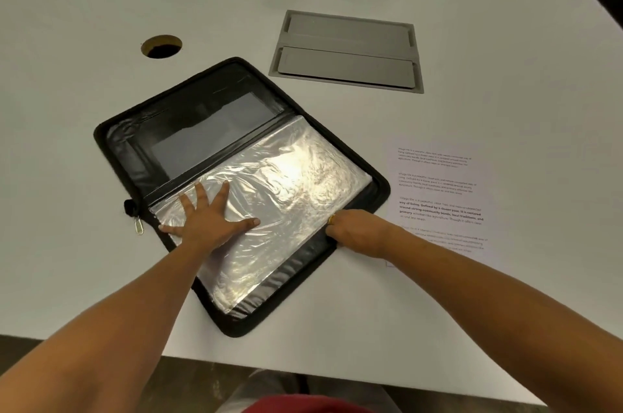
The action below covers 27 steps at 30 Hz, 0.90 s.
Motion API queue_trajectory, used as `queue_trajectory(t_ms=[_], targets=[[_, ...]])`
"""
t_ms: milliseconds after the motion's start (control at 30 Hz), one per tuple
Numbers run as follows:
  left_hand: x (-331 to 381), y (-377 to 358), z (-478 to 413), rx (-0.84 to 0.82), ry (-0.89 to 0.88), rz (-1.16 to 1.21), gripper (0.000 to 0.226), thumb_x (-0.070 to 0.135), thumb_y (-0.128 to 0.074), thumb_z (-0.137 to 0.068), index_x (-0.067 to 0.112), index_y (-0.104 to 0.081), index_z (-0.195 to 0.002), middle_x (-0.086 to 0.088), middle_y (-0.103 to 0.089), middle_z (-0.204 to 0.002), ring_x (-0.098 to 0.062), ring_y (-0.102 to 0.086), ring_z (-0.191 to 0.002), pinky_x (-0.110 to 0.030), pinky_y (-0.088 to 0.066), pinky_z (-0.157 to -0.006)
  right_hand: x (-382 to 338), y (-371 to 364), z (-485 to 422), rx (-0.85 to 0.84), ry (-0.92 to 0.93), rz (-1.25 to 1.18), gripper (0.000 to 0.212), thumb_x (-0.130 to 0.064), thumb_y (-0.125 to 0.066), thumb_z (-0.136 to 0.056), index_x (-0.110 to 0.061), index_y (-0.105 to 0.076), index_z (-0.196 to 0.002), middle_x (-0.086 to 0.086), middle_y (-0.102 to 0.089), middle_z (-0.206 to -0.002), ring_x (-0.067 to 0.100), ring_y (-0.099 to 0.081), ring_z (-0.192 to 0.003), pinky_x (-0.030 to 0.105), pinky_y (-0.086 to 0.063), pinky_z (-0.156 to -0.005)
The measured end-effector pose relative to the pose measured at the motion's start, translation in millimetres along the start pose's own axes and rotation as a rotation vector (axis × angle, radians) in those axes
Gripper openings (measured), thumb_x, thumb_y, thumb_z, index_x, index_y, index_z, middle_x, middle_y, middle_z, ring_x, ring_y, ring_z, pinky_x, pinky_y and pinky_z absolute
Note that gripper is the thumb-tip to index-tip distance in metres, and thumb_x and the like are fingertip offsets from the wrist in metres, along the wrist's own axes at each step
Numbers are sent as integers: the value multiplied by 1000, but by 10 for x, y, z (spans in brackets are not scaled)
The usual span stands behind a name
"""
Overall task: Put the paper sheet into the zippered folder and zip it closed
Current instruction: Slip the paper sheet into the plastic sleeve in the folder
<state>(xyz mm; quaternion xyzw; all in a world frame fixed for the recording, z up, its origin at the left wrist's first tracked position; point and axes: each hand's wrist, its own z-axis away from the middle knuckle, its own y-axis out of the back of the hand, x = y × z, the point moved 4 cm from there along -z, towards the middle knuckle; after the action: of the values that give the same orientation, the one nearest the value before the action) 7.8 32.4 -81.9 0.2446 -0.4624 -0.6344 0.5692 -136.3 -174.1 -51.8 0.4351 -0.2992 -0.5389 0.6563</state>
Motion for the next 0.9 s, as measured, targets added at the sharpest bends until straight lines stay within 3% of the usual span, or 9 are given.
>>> queue_trajectory(t_ms=[167, 267, 500, 700, 767, 833, 900], targets=[[-124, 131, -177, -32, -143, -77, 103, 75, -54, -64, 46, 4, -145, 1, 20, -156, -32, 20, -142, -74, 4, -101, -327, -170, -7, 57, -5, -71, 26, -13, -39, -96, 2, -55, -110, 20, -55, -113, 31, -49, -108, 36, -38, -86], [-177, 228, -282, -79, -214, -145, 106, 76, -52, -59, 46, 4, -144, 1, 20, -156, -31, 20, -143, -74, 3, -103, -546, -209, -44, 139, -14, -206, 24, -14, -48, -92, 5, -58, -102, 24, -58, -105, 34, -53, -101, 39, -42, -82], [-151, 349, -381, -89, -330, -257, 105, 70, -59, -66, 41, 3, -146, 3, 22, -156, -24, 20, -143, -72, 2, -106, -912, -176, -197, 144, -117, -390, 26, -21, -55, -89, 3, -60, -97, 20, -58, -101, 33, -54, -95, 36, -41, -76], [-85, 270, -217, -26, -327, -154, 93, 71, -53, -72, 41, -7, -146, 2, 16, -157, -22, 17, -144, -72, 3, -106, -1343, -120, -369, 128, -125, -467, 25, -17, -54, -90, 6, -61, -99, 25, -58, -105, 35, -55, -97, 35, -41, -78], [-126, 210, -168, -13, -312, -105, 102, 86, -45, -61, 43, -9, -146, 3, 16, -157, -22, 16, -145, -72, 4, -105, -1362, -91, -388, 111, -119, -519, 24, -18, -55, -89, 4, -61, -97, 22, -58, -103, 34, -55, -95, 34, -41, -77], [-188, 135, -125, -23, -328, -123, 126, 102, -20, -35, 45, -5, -146, 4, 17, -157, -23, 17, -144, -72, 4, -103, -1306, -51, -344, 136, -123, -579, 27, -26, -57, -88, 0, -62, -94, 17, -58, -97, 30, -55, -90, 32, -40, -73], [-267, 77, -101, -22, -345, -161, 138, 103, -1, -20, 45, 1, -145, 4, 18, -157, -22, 17, -144, -72, 4, -103, -1205, -7, -262, 227, -158, -623, 30, -33, -56, -88, -4, -63, -91, 12, -59, -93, 24, -54, -86, 30, -41, -72]])
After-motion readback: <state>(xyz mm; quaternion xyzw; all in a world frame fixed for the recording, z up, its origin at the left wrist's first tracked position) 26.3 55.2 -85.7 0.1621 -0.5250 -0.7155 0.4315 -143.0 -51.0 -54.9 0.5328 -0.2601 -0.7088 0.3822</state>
